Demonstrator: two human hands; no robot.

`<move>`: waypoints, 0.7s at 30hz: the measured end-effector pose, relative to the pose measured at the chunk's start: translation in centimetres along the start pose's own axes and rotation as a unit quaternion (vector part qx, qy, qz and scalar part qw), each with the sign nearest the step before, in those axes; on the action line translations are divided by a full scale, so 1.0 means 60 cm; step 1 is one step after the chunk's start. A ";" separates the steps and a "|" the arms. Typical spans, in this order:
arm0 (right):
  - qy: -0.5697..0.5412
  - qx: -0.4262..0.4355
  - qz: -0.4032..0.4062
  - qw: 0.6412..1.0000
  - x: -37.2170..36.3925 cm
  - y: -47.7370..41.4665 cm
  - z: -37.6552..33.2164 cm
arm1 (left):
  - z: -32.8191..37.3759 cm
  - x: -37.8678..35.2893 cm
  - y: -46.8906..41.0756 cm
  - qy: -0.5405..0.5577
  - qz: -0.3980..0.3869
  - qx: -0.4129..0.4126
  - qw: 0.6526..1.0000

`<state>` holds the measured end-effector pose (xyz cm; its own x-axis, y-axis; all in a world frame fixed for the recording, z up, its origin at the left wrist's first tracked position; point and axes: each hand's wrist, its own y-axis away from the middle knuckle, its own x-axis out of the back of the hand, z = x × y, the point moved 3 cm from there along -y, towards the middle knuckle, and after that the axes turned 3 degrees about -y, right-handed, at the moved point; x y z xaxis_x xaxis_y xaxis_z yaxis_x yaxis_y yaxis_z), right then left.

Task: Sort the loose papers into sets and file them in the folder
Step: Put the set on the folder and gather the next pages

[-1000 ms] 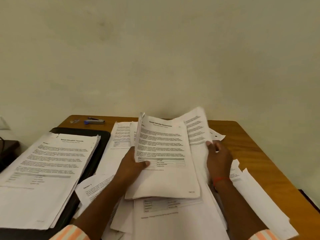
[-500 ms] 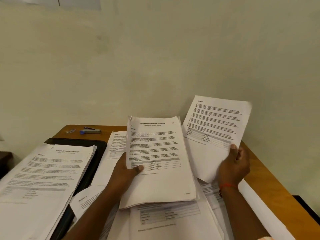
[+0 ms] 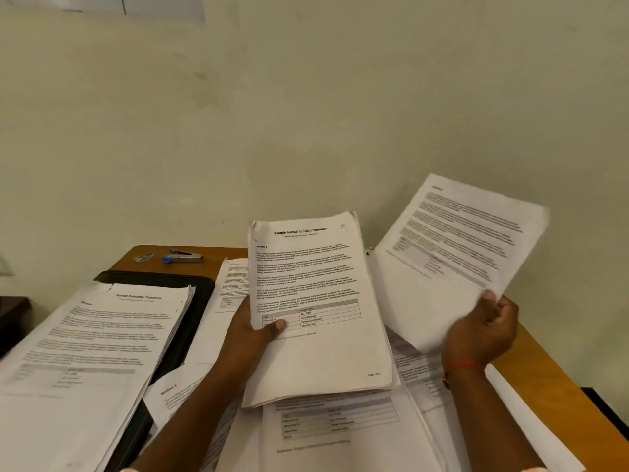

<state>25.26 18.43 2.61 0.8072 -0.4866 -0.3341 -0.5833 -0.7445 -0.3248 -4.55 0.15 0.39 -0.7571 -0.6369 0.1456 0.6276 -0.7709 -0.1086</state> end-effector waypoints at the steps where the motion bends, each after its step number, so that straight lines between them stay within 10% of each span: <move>1: -0.001 -0.013 -0.020 1.000 -0.006 0.006 -0.003 | 0.003 0.000 0.001 0.002 0.002 -0.002 1.000; 13: -0.010 -0.136 -0.394 0.909 -0.068 0.130 -0.016 | 0.011 -0.001 0.004 -0.005 0.034 -0.031 0.999; 21: -0.043 -0.195 -0.427 0.882 -0.068 0.142 -0.011 | 0.009 -0.002 0.007 0.024 0.052 -0.028 0.998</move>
<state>17.05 13.77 1.77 0.9180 0.3506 -0.1855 0.3221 -0.9318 -0.1672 -4.09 -0.10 0.83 -0.6972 -0.7120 0.0841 0.6930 -0.6993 -0.1751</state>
